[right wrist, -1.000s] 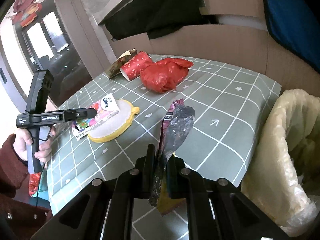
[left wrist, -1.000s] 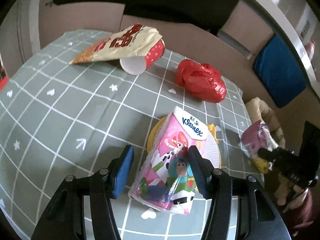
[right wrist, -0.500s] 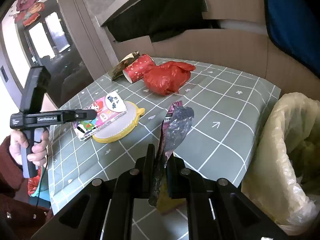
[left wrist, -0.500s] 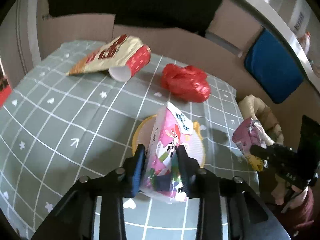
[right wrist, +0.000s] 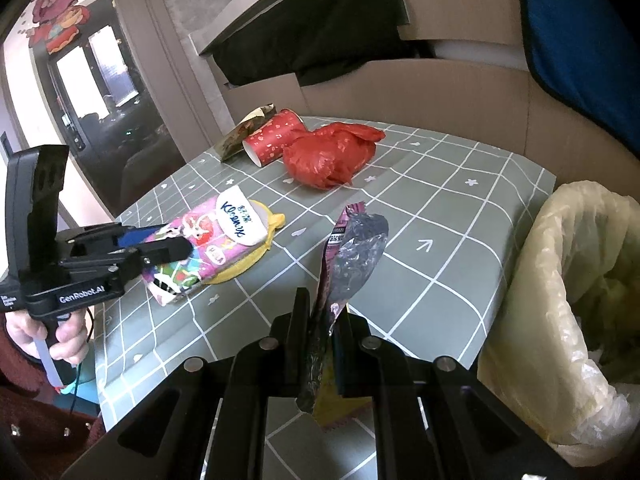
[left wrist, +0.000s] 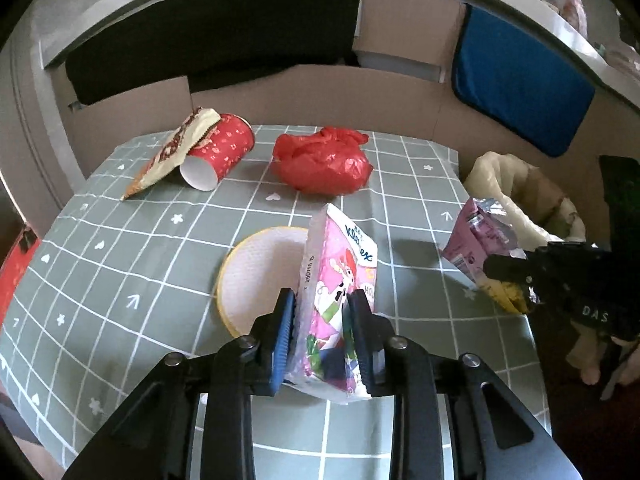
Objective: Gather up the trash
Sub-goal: 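Carry the tissue pack and silver wrapper over the beige bin with both tools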
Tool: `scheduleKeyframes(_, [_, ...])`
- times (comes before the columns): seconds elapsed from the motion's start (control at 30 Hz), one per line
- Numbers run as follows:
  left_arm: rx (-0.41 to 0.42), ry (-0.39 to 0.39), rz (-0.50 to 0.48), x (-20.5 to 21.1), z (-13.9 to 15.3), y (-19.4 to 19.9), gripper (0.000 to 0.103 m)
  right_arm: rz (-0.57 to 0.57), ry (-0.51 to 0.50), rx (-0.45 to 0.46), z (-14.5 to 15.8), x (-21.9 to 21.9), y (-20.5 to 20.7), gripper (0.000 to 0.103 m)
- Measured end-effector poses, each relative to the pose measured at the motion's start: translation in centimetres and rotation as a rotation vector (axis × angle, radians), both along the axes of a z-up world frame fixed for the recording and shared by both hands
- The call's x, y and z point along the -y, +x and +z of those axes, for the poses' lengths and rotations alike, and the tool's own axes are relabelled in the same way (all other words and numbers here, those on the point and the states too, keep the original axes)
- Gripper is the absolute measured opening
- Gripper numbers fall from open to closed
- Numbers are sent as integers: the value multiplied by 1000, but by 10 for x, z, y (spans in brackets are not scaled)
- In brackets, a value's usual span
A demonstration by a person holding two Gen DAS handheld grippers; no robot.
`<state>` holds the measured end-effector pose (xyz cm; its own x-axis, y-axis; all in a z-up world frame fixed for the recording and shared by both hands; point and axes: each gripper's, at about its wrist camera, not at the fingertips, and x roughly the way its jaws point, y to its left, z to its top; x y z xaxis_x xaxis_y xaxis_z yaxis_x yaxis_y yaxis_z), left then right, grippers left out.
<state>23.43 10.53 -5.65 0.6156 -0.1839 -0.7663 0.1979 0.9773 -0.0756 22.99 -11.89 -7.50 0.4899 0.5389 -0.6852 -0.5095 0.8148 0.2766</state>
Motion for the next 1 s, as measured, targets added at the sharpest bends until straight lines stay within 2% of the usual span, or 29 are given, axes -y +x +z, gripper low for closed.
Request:
scheduleKeyframes(0.1, [-31,-35,5,1,-4,6,29,-2,3,-4,-2,2,-1,10])
scheduleKeyframes(0.2, [-46,-38,-5,6,-7,10,29,-4,5,-10,-4,4,0,10])
scheduleKeyframes(0.37, [6,10,-8,19,-3,8,26,-5,9,-8,-4,6,-1,10])
scheduleKeyframes(0.5, [34,1,1,23,6,9,24,-6,17,5,1,7,-2,10])
scheduleKeyframes(0.63, [101,-26,22,26,24,7,23,-12,27,50,17,10,-3,10])
scheduleKeyframes(0.77, [181,-56,26,33,46,5,22,-32,17,133,42,14,-4,10])
scheduleKeyframes(0.9, [269,-75,3,52,72,6,22,-71,0,226,73,25,-7,10])
scheduleKeyframes(1.0, [303,-112,-27,71,88,11,22,-101,-2,275,93,39,-10,10])
